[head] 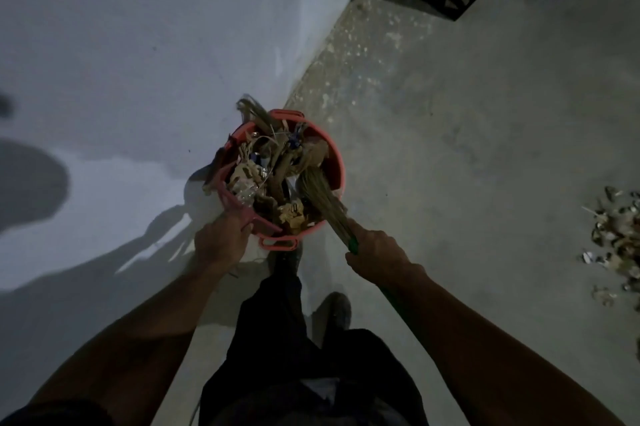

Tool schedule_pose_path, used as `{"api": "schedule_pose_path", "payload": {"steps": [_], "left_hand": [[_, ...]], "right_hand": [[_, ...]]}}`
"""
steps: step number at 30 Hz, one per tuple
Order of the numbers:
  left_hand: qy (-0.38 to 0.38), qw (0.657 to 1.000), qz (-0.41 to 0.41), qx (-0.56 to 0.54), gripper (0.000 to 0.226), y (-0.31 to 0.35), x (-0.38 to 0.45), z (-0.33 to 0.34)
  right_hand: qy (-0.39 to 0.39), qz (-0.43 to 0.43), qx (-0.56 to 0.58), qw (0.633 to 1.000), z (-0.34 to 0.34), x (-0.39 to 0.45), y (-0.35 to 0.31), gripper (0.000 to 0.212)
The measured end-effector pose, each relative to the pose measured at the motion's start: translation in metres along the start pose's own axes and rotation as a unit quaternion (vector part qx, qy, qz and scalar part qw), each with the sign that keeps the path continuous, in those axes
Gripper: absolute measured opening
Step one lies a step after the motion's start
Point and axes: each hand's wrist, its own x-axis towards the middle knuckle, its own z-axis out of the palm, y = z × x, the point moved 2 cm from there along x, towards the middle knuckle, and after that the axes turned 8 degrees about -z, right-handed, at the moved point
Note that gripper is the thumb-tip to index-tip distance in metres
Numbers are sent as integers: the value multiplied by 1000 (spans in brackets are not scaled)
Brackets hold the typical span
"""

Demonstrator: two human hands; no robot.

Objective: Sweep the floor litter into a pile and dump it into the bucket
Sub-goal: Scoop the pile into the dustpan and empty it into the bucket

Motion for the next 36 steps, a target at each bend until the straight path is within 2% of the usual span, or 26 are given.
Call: {"api": "schedule_pose_path", "payload": {"steps": [6, 12, 25, 32, 36], "left_hand": [[-20, 995, 29, 97, 36, 14, 59, 8], [-29, 986, 41, 157, 23, 35, 126, 33], [-63, 971, 59, 223, 21, 61, 196, 75], [-30, 962, 84, 258, 21, 60, 170, 48], [-79, 966, 44, 243, 21, 57, 145, 23]], "right_hand": [[-32, 31, 27, 999, 15, 55, -3, 66], [-56, 61, 40, 996, 23, 115, 10, 61], [-58, 88, 33, 994, 36, 190, 28, 36], [-33, 87, 25, 995, 30, 140, 16, 53], [-19, 85, 27, 996, 26, 92, 5, 69]]}}
